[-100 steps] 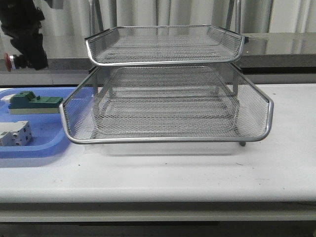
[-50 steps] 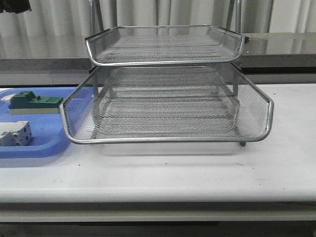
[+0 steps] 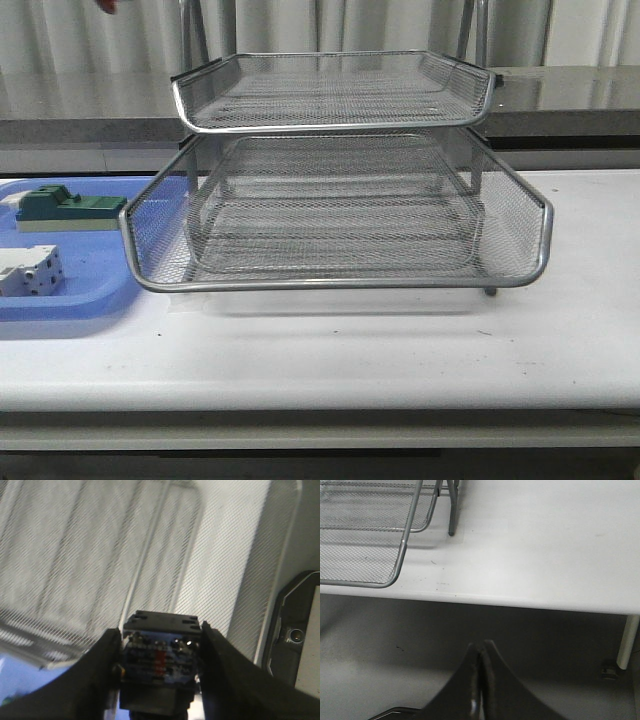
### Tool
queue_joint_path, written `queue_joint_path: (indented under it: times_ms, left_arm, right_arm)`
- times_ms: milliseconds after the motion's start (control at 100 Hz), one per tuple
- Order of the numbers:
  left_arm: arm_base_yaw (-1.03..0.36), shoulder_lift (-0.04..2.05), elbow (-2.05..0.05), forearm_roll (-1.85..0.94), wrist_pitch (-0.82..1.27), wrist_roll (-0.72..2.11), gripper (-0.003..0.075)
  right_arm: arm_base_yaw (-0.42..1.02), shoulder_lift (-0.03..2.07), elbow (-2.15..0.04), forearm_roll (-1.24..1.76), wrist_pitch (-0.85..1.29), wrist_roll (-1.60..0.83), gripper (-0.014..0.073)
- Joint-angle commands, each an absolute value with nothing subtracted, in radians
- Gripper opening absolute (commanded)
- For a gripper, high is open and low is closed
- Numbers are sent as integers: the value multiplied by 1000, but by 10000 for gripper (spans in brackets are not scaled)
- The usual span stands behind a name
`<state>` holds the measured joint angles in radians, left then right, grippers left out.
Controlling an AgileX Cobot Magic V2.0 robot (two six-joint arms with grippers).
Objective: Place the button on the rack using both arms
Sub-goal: 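Lift the red push-button switch out of the blue tray, then lower the switch into the pulled-out middle tray and open the left gripper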
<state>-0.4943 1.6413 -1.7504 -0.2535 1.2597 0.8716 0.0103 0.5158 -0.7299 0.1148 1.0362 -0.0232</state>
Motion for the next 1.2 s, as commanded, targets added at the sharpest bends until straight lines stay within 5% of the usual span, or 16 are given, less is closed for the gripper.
queue_joint_path:
  times_ms: [0, 260, 600, 720, 960, 1190]
  left_arm:
    - [-571, 1646, -1774, -293, 1279, 858, -20]
    - [-703, 1805, -1774, -280, 1205, 865, -20]
    - [-708, 1918, -1774, -199, 1086, 865, -10]
    - [-708, 1919, -1774, -199, 1086, 865, 82]
    - [-708, 1919, -1774, -199, 1086, 865, 418]
    - [-708, 1919, -1774, -199, 1086, 865, 456]
  right_arm:
    - [10, 521, -763, 120, 983, -28, -69]
    - [10, 521, -763, 120, 983, -28, -69]
    - [10, 521, -763, 120, 983, -28, -69]
    - [10, 521, -763, 120, 983, -28, -69]
    - [10, 521, -763, 120, 983, -28, -69]
    - [10, 521, -763, 120, 983, -28, -69]
